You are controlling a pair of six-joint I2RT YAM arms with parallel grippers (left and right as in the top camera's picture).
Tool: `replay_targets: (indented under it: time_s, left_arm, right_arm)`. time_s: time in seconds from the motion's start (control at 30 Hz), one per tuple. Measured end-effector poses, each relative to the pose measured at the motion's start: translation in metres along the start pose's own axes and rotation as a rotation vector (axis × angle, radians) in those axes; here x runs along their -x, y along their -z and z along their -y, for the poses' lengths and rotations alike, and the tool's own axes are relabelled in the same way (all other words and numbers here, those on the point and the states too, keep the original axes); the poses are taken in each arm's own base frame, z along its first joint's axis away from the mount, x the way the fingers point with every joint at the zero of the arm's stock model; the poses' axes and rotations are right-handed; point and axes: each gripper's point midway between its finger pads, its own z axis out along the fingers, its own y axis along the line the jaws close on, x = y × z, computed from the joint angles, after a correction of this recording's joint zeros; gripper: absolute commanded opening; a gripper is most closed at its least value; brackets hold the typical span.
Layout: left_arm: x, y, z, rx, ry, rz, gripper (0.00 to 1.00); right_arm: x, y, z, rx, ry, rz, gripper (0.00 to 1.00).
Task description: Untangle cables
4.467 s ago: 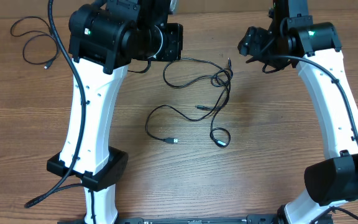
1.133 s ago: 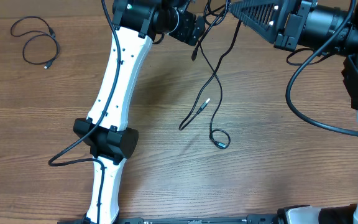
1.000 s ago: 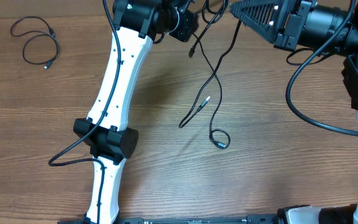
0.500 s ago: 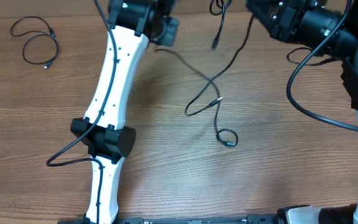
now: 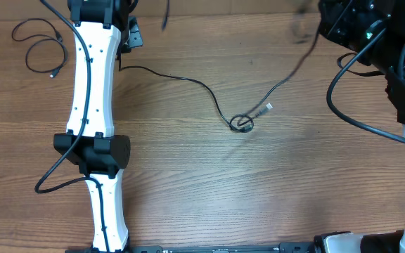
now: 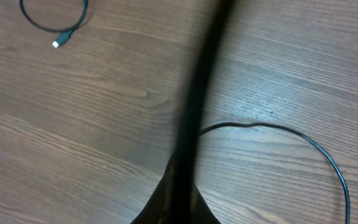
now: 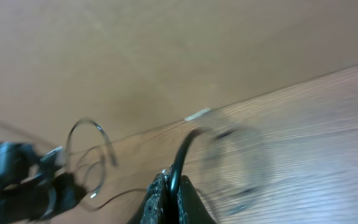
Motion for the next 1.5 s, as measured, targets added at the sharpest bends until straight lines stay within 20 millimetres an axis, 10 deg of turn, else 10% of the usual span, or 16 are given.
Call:
replay_targets:
  time_s: [0.63, 0.8, 1.03, 1.1, 1.23, 1.5]
  left_arm:
    - [-0.021, 0.007, 0.020, -0.138, -0.027, -0.097, 0.04]
    - [-0.013, 0.056, 0.004, -0.172, 0.002, 0.003, 0.04]
    - [-0.013, 0.154, -0.029, -0.245, 0.043, 0.209, 0.04]
    - [-0.015, 0.168, -0.033, -0.257, 0.046, 0.239, 0.04]
    - [-0.017, 0.173, -0.031, -0.281, 0.033, 0.240, 0.04]
    - [-0.016, 0.174, -0.016, -0.356, 0.022, 0.230, 0.04]
  right_arm:
    - [-0.015, -0.041, 0.078, -0.368, -0.007, -0.052, 0.04]
    - [-0.015, -0.048, 0.115, -0.474, -0.038, -0.079, 0.04]
    - [-0.030, -0.066, 0.173, -0.602, -0.108, -0.190, 0.40]
    - [-0.040, -0.074, 0.184, -0.614, -0.128, -0.243, 0.64]
    - [-0.059, -0.090, 0.188, -0.583, -0.141, -0.337, 0.89]
    - [-0.088, -0.109, 0.142, -0.284, -0.063, -0.511, 0.98]
